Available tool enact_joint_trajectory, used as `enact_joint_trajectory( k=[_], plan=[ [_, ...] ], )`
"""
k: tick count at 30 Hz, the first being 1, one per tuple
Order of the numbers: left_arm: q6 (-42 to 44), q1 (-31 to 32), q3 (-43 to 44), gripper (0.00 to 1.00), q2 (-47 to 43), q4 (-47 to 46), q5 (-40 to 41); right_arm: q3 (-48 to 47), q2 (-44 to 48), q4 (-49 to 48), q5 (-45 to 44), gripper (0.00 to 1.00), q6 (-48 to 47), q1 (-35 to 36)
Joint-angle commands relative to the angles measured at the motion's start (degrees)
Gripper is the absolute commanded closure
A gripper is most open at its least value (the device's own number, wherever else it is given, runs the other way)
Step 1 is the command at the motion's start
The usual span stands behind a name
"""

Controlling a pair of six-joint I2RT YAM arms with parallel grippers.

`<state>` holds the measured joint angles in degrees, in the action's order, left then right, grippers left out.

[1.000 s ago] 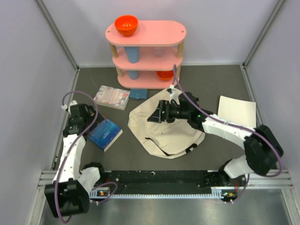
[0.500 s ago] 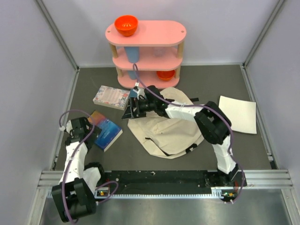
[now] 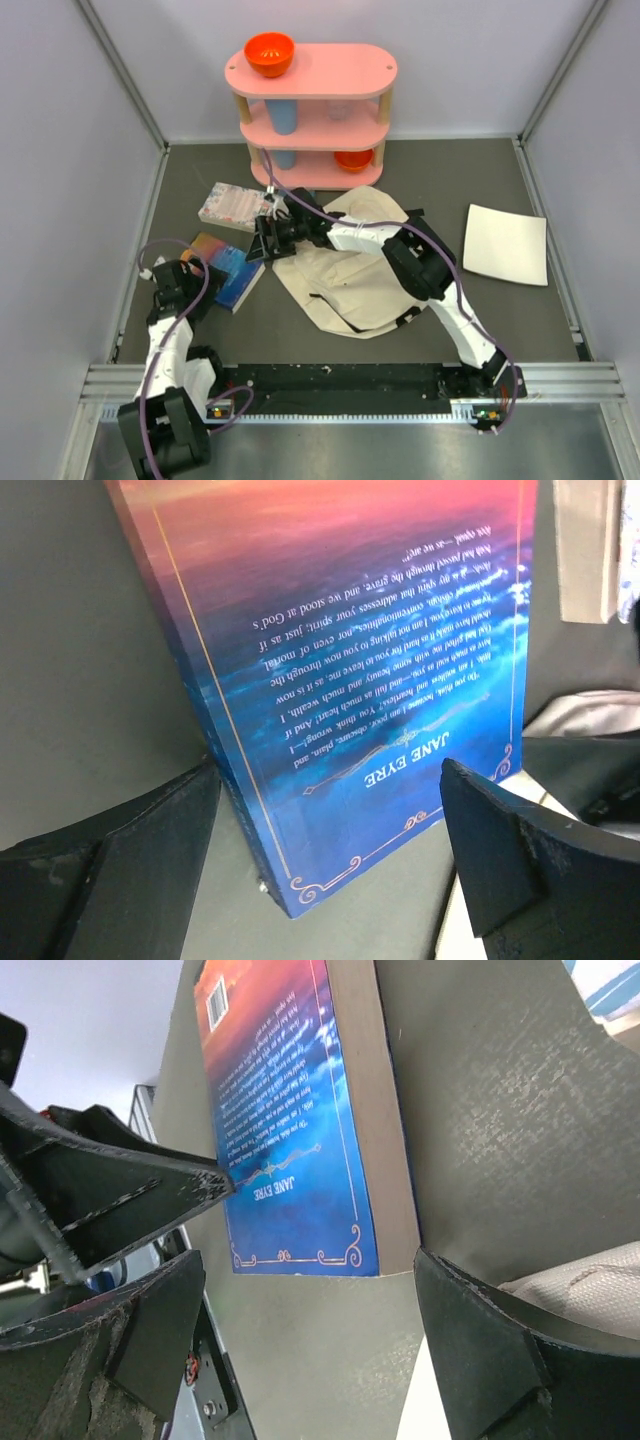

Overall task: Pack the student bag
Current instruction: Pick up the book from the center of the board.

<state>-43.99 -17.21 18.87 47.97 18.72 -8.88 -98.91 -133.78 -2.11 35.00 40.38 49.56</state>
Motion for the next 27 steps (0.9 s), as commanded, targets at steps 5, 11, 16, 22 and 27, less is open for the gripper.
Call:
enact_joint_trajectory(
  k=[5,11,16,22,27],
  plan=[
    [-2.51,-0.10,-7.01,0.11,-3.23,-12.92,-13.08,-5.67,-4.30,1.41,1.38,0.17,-1.09,1.68],
    [-0.84,-0.10,-6.22,0.13,-3.14,-11.25,-13.70,-4.98,-5.00,1.23,2.61,0.42,-2.14,2.47],
    [0.74,-0.10,-4.99,0.15,-3.76,-8.80,-13.44,1.51,-1.50,-2.63,1.22,0.61,-1.80,3.00],
    [3.55,-0.19,0.01,0.16,-4.11,-2.30,-10.02,2.50,0.88,-3.78,-1.17,0.98,-1.71,2.91],
    [7.33,-0.10,7.39,0.10,-4.81,4.46,-6.94,3.46,2.82,-7.19,-1.52,1.00,-1.10,3.00]
  ],
)
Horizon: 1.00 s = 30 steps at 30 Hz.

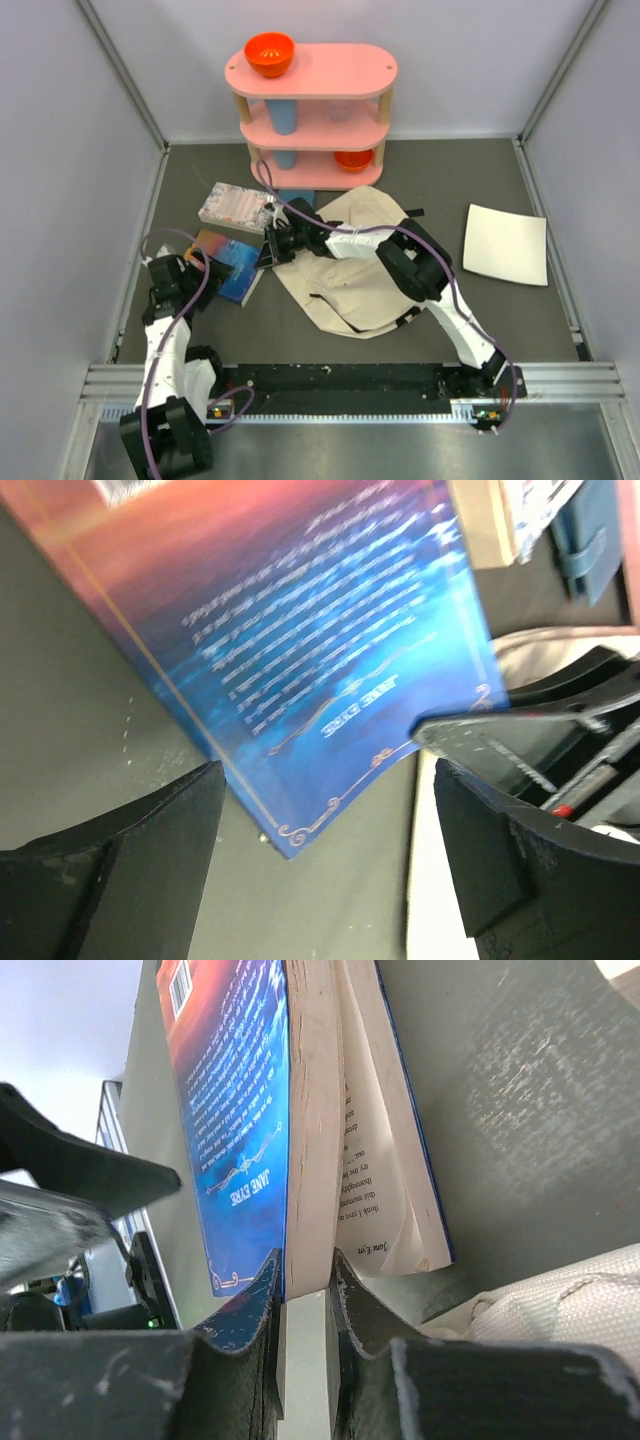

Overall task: Pack the student bag
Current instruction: Pick up the book from the center of the board.

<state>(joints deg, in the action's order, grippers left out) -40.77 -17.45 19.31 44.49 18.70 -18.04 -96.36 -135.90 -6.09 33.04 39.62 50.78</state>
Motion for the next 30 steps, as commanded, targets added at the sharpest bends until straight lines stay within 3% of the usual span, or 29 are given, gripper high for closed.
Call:
enact_joint_trajectory(
  k=[1,7,13,21,30],
  plan=[
    [4.47,0.14,7.93,0.09,-1.34,5.37,3.61,1.26,5.20,-3.75,0.36,1.00,0.11,1.69],
    [5.97,0.14,15.31,0.01,-2.39,11.52,5.21,6.96,11.26,-13.39,1.49,1.00,3.97,1.34],
    [8.69,0.14,25.06,0.01,-3.44,16.45,7.49,14.61,19.86,-30.10,4.49,1.00,18.64,-1.82],
    [10.10,0.14,34.64,0.01,-3.62,19.97,9.25,17.16,30.42,-31.00,4.49,1.00,19.89,-4.99],
    [9.93,0.05,35.01,0.01,-3.97,19.10,6.19,20.76,40.35,-31.80,3.97,1.00,19.72,-6.83]
  ],
)
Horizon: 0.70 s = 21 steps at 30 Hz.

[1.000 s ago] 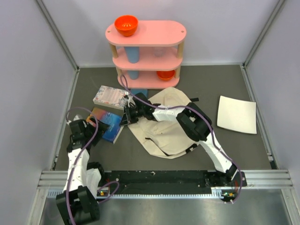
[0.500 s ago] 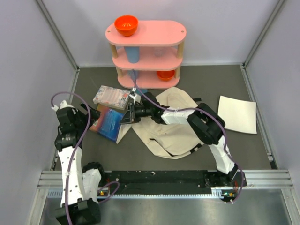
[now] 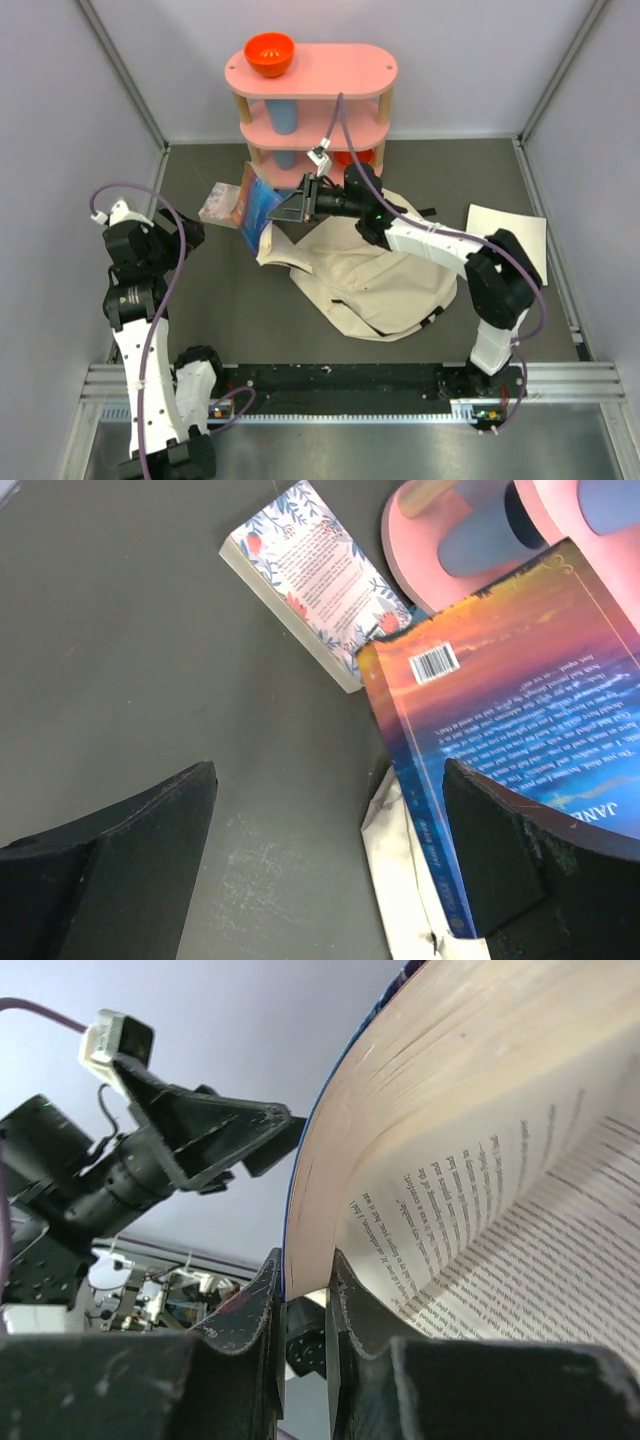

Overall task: Pack the student bag
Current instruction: Pick up the book from the center of the board, then place the book at the center of the board.

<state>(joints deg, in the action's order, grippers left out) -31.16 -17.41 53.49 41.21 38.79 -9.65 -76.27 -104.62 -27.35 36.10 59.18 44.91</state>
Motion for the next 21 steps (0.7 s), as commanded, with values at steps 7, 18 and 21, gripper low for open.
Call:
enact_joint_trajectory(
  k=[7,18,21],
  plan=[
    [-6.61,0.09,-8.83,0.01,0.01,-14.39,-20.83,7.53,22.16,2.11,-5.24,1.00,-11.00,-2.98],
    [-13.66,7.63,-22.90,0.01,5.10,-32.71,-30.27,25.63,30.53,1.89,-7.01,1.00,-12.62,-3.16],
    [-19.10,15.28,-26.75,0.01,7.12,-42.24,-26.66,31.26,29.74,-1.64,-8.41,1.00,-9.53,-3.24]
  ],
)
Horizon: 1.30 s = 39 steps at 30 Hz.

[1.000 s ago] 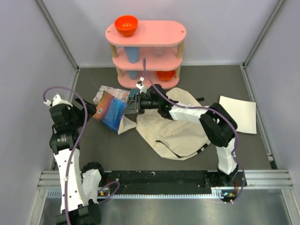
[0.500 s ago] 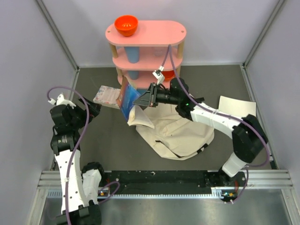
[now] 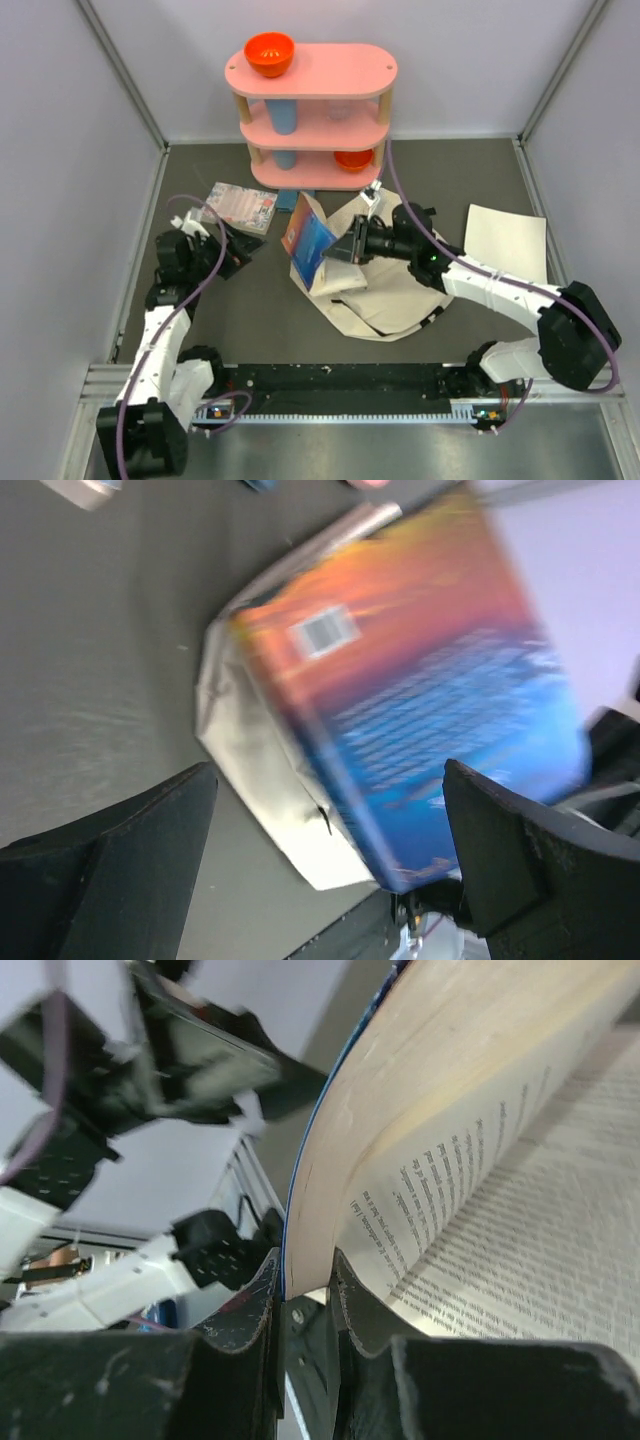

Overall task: Pack the student bag
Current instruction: Place the book at the center of the board, then pick up the book from the center of the board.

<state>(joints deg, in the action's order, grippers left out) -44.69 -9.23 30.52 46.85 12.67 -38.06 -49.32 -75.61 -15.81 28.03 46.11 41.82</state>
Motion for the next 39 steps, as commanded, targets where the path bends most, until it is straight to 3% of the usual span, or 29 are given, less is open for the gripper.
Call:
enact_joint_trajectory(
  k=[1,4,6,7,8,10,11,14,18,22,27,32,39],
  plan=[
    [-9.24,11.21,-4.94,0.01,2.97,-18.88,2.90,6.50,0.47,-13.54,-0.43,1.00,4.07,-0.08],
    [-12.43,16.86,-7.67,0.01,6.83,-24.53,6.41,11.33,1.69,-13.46,-1.75,1.00,6.10,-0.08],
    [-12.79,18.11,-8.63,0.01,8.60,-25.58,6.86,13.10,4.59,-5.42,-6.57,0.96,5.23,0.01],
    [-13.23,18.63,-9.07,0.01,9.91,-27.24,6.86,15.20,5.82,-3.11,-8.50,0.84,4.70,0.10],
    [-13.49,18.73,-9.51,0.01,10.54,-27.78,6.78,16.35,6.96,-1.52,-12.09,0.57,4.08,0.01],
    [-12.97,18.90,-10.13,0.01,11.68,-28.22,7.21,18.11,10.65,5.07,-17.01,0.44,2.59,-0.16],
    [-12.71,18.99,-10.22,0.01,11.95,-27.87,7.30,18.29,11.88,6.66,-18.18,0.30,1.71,-0.08],
    [-12.00,19.25,-10.31,0.01,12.91,-26.73,8.09,16.72,14.70,14.39,-23.98,0.20,-2.32,-0.25],
    [-10.52,20.30,-10.92,0.01,12.83,-24.19,9.58,14.17,14.54,14.58,-24.78,0.16,-6.28,-0.60],
    [-7.61,20.66,-11.01,0.01,9.85,-17.25,13.09,5.84,5.59,15.20,-16.20,0.16,-9.98,-0.87],
    [-5.32,20.66,-11.62,0.01,2.56,-7.58,17.58,2.74,-5.93,10.19,-8.53,0.18,-10.07,-0.87],
    [-7.69,20.66,-17.59,0.01,1.40,-12.13,15.74,2.56,-10.60,9.40,-6.94,0.20,-10.34,-0.95],
    [-10.24,22.06,-19.54,0.04,13.52,-26.19,11.17,3.09,-16.92,3.87,1.75,0.27,-8.23,-0.95]
  ],
)
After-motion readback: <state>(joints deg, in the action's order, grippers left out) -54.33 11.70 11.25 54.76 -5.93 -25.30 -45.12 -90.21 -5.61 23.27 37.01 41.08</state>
